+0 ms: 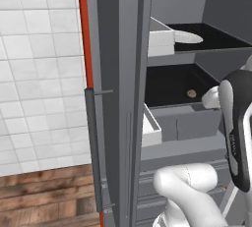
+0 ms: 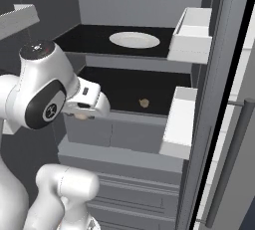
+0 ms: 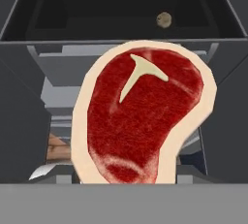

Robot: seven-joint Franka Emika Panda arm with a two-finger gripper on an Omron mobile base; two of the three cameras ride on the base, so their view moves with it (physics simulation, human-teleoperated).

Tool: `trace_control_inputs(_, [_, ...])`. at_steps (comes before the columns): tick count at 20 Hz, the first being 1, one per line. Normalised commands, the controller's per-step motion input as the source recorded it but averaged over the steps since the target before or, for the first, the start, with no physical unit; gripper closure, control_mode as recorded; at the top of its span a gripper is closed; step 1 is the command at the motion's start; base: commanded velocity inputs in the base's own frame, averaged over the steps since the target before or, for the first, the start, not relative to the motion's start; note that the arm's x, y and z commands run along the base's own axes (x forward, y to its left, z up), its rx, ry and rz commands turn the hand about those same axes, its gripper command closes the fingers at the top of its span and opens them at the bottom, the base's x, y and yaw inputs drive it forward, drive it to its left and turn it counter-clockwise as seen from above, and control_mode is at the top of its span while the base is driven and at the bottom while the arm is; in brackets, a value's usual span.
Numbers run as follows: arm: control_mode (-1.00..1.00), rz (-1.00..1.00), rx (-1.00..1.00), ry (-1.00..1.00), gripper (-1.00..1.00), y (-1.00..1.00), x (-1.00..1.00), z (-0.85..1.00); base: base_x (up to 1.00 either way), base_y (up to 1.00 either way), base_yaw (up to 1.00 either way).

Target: Retrieve the steak from the fridge and place it on the cutting board.

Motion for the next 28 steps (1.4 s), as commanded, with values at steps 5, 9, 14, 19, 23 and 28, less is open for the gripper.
trace_control_inputs(5, [-1.0,0.0,0.0,0.0,1.0,0.0,0.0,0.0,0.0,0.0,0.0])
trace_control_inputs(9, [-1.0,0.0,0.0,0.0,1.0,0.0,-0.01,-0.01,0.0,0.0,0.0])
trace_control_inputs(14, [1.0,0.0,0.0,0.0,1.0,0.0,0.0,0.0,-0.24,0.09,0.0])
trace_control_inputs(19, [1.0,0.0,0.0,0.0,1.0,0.0,0.0,0.0,-0.46,0.2,0.0])
trace_control_inputs(23, [1.0,0.0,0.0,0.0,1.0,0.0,0.0,0.0,-0.47,0.3,0.0])
trace_control_inputs(28, [1.0,0.0,0.0,0.0,1.0,0.0,0.0,0.0,-0.63,0.29,0.0])
